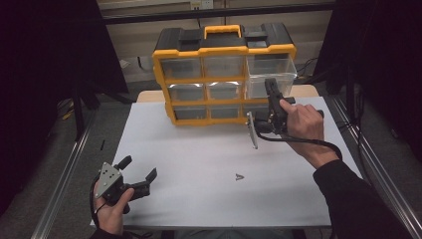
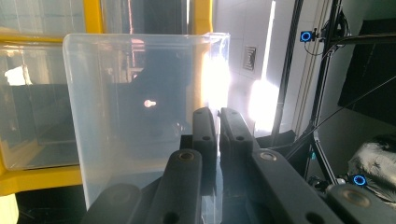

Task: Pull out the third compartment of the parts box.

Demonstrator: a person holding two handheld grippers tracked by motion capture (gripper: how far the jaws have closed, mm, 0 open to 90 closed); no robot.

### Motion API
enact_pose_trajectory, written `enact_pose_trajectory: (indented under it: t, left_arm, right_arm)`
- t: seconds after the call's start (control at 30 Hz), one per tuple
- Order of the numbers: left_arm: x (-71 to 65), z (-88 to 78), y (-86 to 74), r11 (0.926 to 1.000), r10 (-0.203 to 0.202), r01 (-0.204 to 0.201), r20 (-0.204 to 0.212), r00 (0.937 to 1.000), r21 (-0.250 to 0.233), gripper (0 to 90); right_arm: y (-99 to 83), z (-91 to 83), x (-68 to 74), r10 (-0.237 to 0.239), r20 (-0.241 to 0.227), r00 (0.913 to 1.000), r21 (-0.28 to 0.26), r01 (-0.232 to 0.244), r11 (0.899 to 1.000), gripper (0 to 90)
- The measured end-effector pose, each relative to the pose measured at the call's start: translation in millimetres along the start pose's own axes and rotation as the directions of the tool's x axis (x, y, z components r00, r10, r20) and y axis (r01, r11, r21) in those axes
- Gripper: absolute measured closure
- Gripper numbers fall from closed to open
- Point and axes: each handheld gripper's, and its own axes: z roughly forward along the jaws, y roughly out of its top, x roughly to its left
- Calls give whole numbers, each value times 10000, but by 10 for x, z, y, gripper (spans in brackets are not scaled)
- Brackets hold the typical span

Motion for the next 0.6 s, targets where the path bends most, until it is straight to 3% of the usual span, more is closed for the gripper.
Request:
enact_pose_trajectory:
  t: [0.6]
  left_arm:
    - [11,-12,4,9999,112,-111,-98,9999,83,36]
  right_arm:
    - [45,-36,3,292,-73,9995,269,-290,9992,849]
